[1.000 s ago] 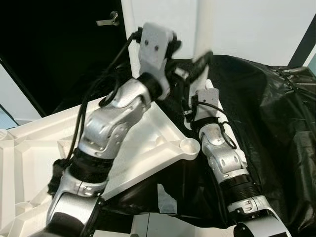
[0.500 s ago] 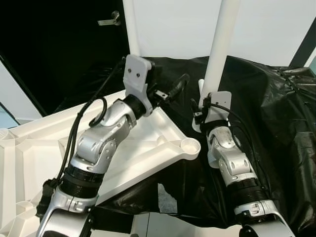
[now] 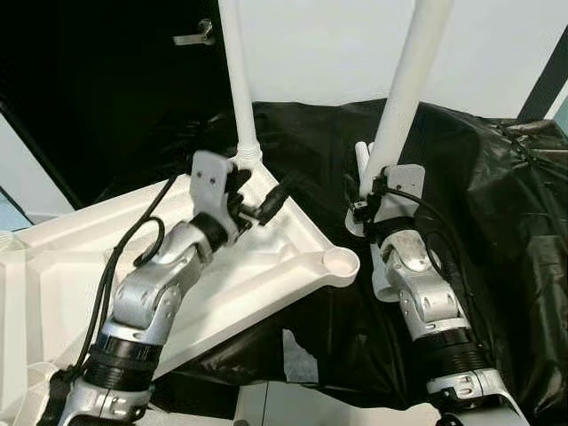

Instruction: Building children table

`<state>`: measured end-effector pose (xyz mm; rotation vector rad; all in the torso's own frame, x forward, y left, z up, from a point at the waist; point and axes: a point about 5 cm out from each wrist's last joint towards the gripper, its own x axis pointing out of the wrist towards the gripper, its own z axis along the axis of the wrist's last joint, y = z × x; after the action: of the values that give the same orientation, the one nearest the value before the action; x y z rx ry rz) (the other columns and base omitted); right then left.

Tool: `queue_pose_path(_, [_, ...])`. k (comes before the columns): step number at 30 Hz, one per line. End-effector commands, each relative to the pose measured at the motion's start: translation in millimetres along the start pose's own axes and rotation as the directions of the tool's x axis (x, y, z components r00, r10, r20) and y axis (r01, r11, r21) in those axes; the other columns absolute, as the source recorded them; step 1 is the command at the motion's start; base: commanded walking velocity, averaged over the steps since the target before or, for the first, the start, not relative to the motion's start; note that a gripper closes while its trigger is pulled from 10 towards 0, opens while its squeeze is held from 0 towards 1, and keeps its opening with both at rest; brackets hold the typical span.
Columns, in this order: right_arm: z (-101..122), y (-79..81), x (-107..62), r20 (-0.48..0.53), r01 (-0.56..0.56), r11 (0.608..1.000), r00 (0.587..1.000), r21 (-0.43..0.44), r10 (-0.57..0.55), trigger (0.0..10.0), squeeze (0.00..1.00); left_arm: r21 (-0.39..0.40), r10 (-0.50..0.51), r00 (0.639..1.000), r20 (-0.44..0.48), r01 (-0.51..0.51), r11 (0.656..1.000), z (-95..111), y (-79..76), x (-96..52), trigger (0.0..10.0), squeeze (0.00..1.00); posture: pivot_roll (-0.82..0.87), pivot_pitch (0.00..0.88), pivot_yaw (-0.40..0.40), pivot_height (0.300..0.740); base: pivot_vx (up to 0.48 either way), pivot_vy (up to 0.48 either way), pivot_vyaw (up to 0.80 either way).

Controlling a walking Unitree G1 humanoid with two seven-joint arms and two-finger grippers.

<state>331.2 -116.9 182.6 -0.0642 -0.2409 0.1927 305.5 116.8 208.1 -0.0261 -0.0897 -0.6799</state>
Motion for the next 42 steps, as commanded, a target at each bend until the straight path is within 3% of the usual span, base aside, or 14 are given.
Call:
queue_pose_path(1, [3, 1.9, -1.8, 0.026, -0.022, 1.000, 0.999, -0.002, 0.022, 10.0, 0.00, 0.007, -0.031, 0.999, -0.036, 0.031, 1.000, -9, -1.1, -2.7, 10.0, 0.00, 0.08, 0.000, 0.011, 0.740, 0.000, 0.000, 0.00])
queue_pose_path(8, [2, -2.0, -4.6, 0.021, -0.030, 1.000, 0.999, -0.002, 0.030, 10.0, 0.00, 0.047, -0.094, 0.987, -0.131, 0.101, 0.994, -31, -8.5, -9.4, 10.0, 0.00, 0.09, 0.000, 0.003, 0.740, 0.000, 0.000, 0.00])
queue_pose_path(26, [-1, 12.1, -7.8, 0.011, -0.145, 0.989, 0.989, 0.007, 0.145, 10.0, 0.00, 0.077, -0.256, 0.944, -0.206, 0.277, 0.958, -45, -29.7, -19.9, 10.0, 0.00, 0.11, 0.000, -0.016, 0.740, 0.000, 0.000, 0.00])
queue_pose_path(42, [-1, 15.1, -5.9, 0.013, -0.161, 0.987, 0.987, 0.004, 0.161, 10.0, 0.00, 0.106, -0.251, 0.934, -0.253, 0.285, 0.953, -46, -24.3, -23.1, 10.0, 0.00, 0.11, 0.000, 0.004, 0.740, 0.000, 0.000, 0.00])
